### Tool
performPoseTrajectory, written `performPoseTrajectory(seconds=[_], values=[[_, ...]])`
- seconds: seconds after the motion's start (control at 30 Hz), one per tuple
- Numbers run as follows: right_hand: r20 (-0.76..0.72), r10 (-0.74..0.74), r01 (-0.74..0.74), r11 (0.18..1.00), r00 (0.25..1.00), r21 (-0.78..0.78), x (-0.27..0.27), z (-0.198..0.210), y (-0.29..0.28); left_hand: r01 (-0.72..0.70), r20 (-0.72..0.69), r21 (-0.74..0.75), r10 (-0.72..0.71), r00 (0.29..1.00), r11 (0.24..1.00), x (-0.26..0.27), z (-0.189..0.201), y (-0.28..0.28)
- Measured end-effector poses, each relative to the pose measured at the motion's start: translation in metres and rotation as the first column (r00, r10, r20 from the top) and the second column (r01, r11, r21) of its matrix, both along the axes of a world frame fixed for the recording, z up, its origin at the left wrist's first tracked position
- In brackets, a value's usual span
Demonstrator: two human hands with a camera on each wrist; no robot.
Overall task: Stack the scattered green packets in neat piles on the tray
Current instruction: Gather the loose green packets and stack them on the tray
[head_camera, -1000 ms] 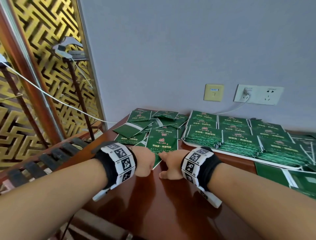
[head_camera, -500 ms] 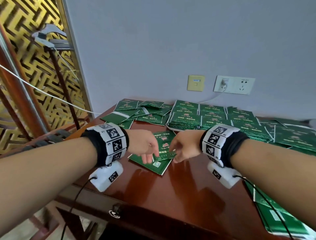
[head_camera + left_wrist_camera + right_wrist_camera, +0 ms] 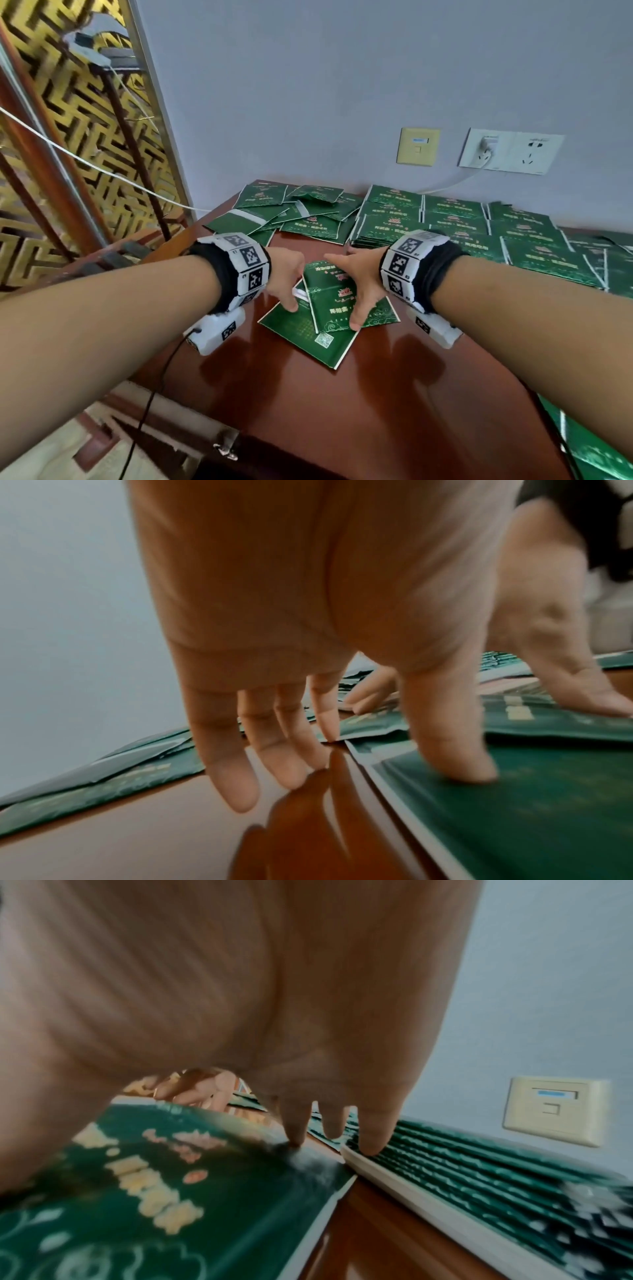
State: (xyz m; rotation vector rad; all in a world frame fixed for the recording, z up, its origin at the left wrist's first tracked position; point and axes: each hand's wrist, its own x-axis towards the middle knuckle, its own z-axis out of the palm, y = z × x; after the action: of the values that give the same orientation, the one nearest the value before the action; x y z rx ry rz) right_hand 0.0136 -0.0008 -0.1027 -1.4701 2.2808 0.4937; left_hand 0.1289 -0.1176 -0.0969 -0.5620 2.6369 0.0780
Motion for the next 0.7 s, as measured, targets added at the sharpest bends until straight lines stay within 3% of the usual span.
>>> performPoseTrajectory(seconds=[0.13,0.3,0.37,0.47,0.6,0.7], values=[[0.08,0.007,0.001,0.996,0.997,-0.091,-0.004,-0.001,0.002,-0.029,0.045,0.013,0.028,0.999,1.0,-0.002,-0.007,-0.005],[-0.091,0.06,-0.077,0.977,0.994,-0.2,0.0,0.008,0.023,-0.04,0.092,-0.022,0.042,0.995,0.999,-0.007,-0.007,-0.002],[-0.13,0.017,-0.051,0.963,0.991,-0.264,0.0,0.013,0.033,-0.037,0.123,-0.027,0.04,0.992,0.999,-0.007,-0.005,0.001],[-0.042,-0.082,0.066,0.952,0.996,-0.299,-0.006,0.022,0.05,-0.016,0.072,0.011,0.015,0.997,1.0,-0.016,-0.003,0.005],[0.05,-0.173,0.18,0.955,0.984,-0.235,-0.01,0.032,0.072,0.153,-0.083,0.095,-0.145,0.986,0.984,-0.038,-0.007,0.015],[0.001,-0.206,0.203,0.959,0.978,-0.198,-0.014,0.028,0.081,0.281,-0.045,0.013,-0.281,0.959,0.959,-0.05,-0.012,0.023]])
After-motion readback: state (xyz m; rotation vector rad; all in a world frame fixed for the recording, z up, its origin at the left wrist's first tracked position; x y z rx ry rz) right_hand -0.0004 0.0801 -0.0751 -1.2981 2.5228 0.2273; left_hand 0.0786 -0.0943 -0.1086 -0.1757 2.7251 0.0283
